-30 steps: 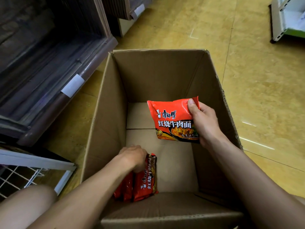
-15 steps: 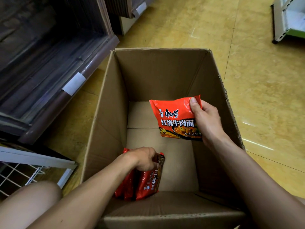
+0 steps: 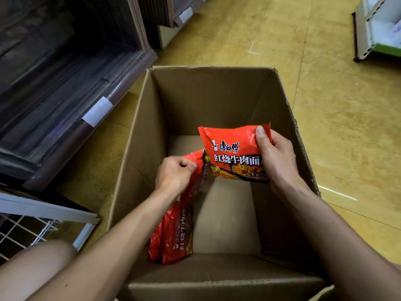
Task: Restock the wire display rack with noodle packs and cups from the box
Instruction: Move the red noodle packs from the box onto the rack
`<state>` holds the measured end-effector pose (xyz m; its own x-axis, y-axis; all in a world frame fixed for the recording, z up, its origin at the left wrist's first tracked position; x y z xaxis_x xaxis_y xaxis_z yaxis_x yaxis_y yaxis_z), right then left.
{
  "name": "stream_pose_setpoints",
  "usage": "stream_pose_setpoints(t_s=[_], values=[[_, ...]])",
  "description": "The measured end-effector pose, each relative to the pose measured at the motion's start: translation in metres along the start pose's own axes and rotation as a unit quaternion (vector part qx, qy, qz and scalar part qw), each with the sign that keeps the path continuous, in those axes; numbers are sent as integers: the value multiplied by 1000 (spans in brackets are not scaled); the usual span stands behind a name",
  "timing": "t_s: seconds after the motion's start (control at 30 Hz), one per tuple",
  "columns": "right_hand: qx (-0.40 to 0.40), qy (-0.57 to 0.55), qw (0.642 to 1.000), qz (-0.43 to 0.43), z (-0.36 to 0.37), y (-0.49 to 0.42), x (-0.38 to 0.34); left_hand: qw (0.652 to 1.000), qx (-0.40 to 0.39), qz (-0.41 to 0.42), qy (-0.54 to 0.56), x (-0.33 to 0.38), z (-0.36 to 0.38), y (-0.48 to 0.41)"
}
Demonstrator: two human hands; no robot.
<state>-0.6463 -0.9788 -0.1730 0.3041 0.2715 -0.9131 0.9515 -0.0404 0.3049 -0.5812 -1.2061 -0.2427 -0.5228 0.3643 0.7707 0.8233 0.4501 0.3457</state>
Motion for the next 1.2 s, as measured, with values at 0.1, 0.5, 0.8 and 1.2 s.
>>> stream_pose_setpoints(t_s=[0.1, 0.5, 0.8, 1.2], values=[[-4, 8, 1000, 0, 0, 1, 1, 998, 55, 10, -11, 8, -10, 1], [-80, 71, 994, 17, 6, 3, 1, 984, 105, 124, 72, 35, -30, 5], [-190, 164, 968, -7, 23, 13, 2, 977, -14, 160, 138, 42, -15, 1], [-249, 133, 959, 4, 30, 18, 5, 962, -99, 228, 114, 48, -2, 7]])
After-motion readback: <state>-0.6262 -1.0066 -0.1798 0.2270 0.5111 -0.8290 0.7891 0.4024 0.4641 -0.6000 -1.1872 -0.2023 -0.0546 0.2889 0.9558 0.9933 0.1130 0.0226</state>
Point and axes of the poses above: each hand's wrist, its own y-axis away from the middle knuckle, its own z-axis out of the palm, x = y × z, the point moved 5 cm from there along -y, towards the middle knuckle, and after that the axes turned 6 degrees about z, right-handed, at the moved point
